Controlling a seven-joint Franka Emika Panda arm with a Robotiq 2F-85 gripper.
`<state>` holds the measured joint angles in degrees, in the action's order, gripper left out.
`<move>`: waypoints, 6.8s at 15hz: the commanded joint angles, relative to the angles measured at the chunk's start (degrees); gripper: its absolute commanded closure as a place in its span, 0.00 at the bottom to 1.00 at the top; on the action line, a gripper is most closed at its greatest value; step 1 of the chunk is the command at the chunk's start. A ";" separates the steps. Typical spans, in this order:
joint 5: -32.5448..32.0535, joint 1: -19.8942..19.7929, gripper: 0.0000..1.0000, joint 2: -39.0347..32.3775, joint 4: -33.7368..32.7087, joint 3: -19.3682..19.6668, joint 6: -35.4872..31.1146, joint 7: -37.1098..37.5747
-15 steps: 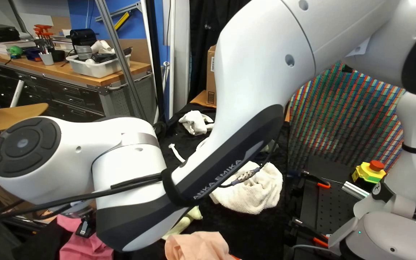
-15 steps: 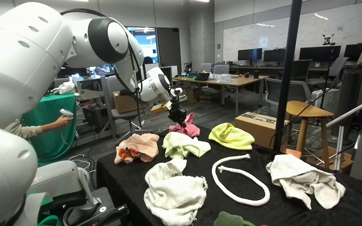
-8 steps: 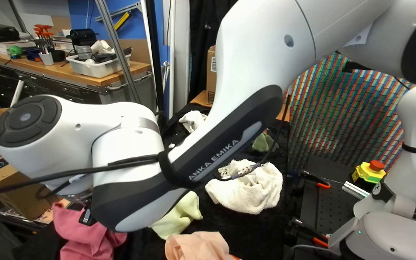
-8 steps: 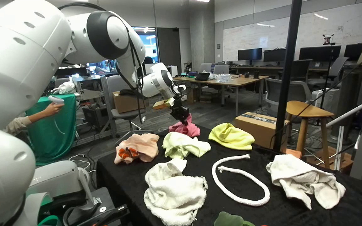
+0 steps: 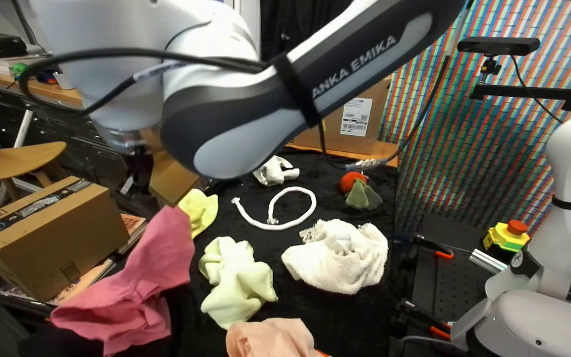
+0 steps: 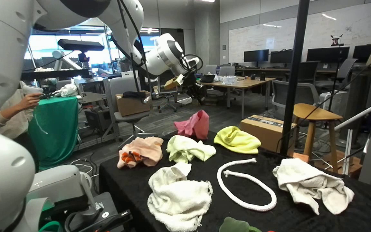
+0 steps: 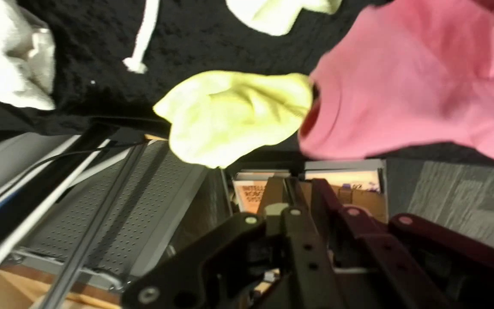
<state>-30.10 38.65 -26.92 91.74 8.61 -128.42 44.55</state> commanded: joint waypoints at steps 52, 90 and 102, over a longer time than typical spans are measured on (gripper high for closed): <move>25.32 -29.49 0.77 21.07 57.94 -14.93 -16.97 -16.07; 14.37 -29.00 0.97 27.05 24.45 -24.77 -11.70 -10.88; -2.26 -18.96 0.98 11.82 6.64 -19.54 -4.39 15.27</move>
<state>-27.80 16.43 -10.86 104.31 -13.44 -135.67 54.04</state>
